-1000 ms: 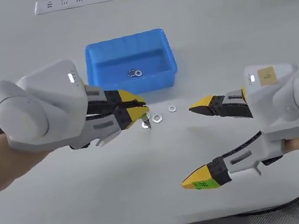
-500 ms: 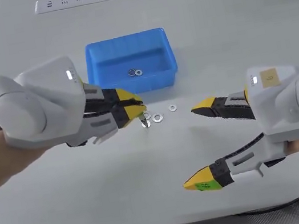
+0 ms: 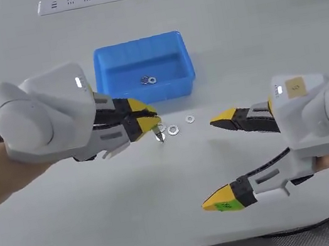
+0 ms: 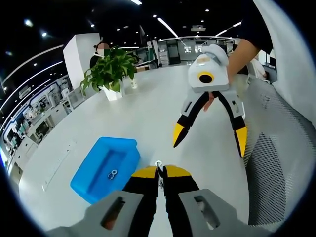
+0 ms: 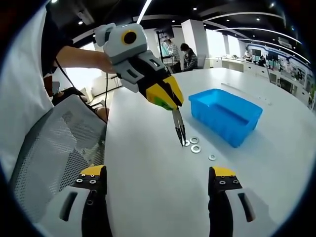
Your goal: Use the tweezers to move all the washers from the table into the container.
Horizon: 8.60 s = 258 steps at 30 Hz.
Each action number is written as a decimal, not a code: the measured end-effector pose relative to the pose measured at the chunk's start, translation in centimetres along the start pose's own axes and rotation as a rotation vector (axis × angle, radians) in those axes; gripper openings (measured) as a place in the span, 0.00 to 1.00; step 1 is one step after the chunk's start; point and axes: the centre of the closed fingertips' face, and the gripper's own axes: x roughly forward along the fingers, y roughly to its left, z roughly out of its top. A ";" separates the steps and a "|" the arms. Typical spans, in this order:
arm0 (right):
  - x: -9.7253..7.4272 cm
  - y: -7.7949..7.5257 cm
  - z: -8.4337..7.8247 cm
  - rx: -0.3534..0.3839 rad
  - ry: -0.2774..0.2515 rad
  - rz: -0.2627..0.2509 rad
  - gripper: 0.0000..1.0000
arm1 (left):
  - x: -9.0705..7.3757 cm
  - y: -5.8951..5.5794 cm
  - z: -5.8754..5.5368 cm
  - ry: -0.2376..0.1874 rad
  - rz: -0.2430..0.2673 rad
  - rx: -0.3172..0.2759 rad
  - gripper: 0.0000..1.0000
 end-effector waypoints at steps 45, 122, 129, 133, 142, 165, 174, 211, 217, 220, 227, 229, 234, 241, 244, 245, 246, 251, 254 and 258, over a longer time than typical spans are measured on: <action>7.2 -3.6 3.8 -0.312 0.050 0.147 0.18 | 0.5 -0.8 -0.1 -0.018 -0.076 -0.056 0.07; 1.2 -7.1 14.8 -0.339 -0.114 -0.010 0.09 | -7.0 1.4 -4.2 -0.048 0.113 -0.349 0.77; 1.7 -10.0 15.6 -0.351 -0.109 -0.051 0.09 | -7.5 1.8 -4.6 -0.059 0.136 -0.358 0.84; 2.5 -11.1 15.5 -0.344 -0.104 -0.057 0.09 | -7.7 2.0 -4.8 -0.056 0.145 -0.383 0.92; 5.0 -13.9 14.0 -0.321 -0.070 -0.056 0.09 | -7.1 2.0 -5.3 -0.038 0.140 -0.402 0.99; 9.6 -16.4 9.0 -0.314 0.000 -0.002 0.10 | -7.3 2.3 -6.4 -0.001 0.157 -0.426 0.99; 9.6 -16.4 9.2 -0.304 -0.004 -0.009 0.11 | -7.7 2.7 -6.4 0.001 0.166 -0.425 0.99; 8.0 -14.1 12.0 -0.313 -0.070 0.023 0.10 | -0.7 11.9 1.7 -0.152 0.064 -0.280 0.47; 7.7 -13.1 11.8 -0.313 -0.058 0.040 0.10 | -0.6 12.2 2.0 -0.147 0.058 -0.206 0.25; 7.7 -12.8 11.8 -0.320 -0.051 0.045 0.10 | -0.6 11.9 2.5 -0.161 0.037 -0.206 0.24; 7.7 -12.3 11.9 -0.323 -0.048 0.055 0.10 | -0.8 11.4 3.3 -0.183 -0.001 -0.207 0.15; 7.7 -12.3 12.0 -0.321 -0.049 0.058 0.10 | -0.9 11.3 3.2 -0.178 -0.001 -0.199 0.11; 7.8 -11.8 12.0 -0.325 -0.045 0.074 0.10 | -1.3 11.1 3.1 -0.165 -0.005 -0.176 0.08; 7.8 -11.2 11.9 -0.344 -0.034 0.091 0.11 | -1.3 10.7 3.2 -0.150 -0.011 -0.109 0.06; 7.7 -11.1 12.3 -0.337 -0.042 0.092 0.11 | -1.4 10.7 3.5 -0.156 -0.004 -0.085 0.05; 7.7 -11.2 12.3 -0.342 -0.042 0.089 0.11 | -1.5 10.8 3.6 -0.157 -0.003 -0.077 0.05; 7.6 -11.2 12.4 -0.348 -0.041 0.084 0.12 | -1.5 10.8 3.6 -0.158 -0.005 -0.073 0.05; 7.4 -11.1 12.7 -0.347 -0.042 0.078 0.12 | -1.7 11.0 3.8 -0.160 -0.015 -0.074 0.05; 7.1 -11.0 13.1 -0.335 -0.059 0.070 0.14 | -1.8 10.9 3.9 -0.160 -0.016 -0.065 0.05; 7.1 -10.8 13.1 -0.336 -0.050 0.070 0.19 | -2.1 10.9 4.1 -0.163 -0.010 -0.058 0.05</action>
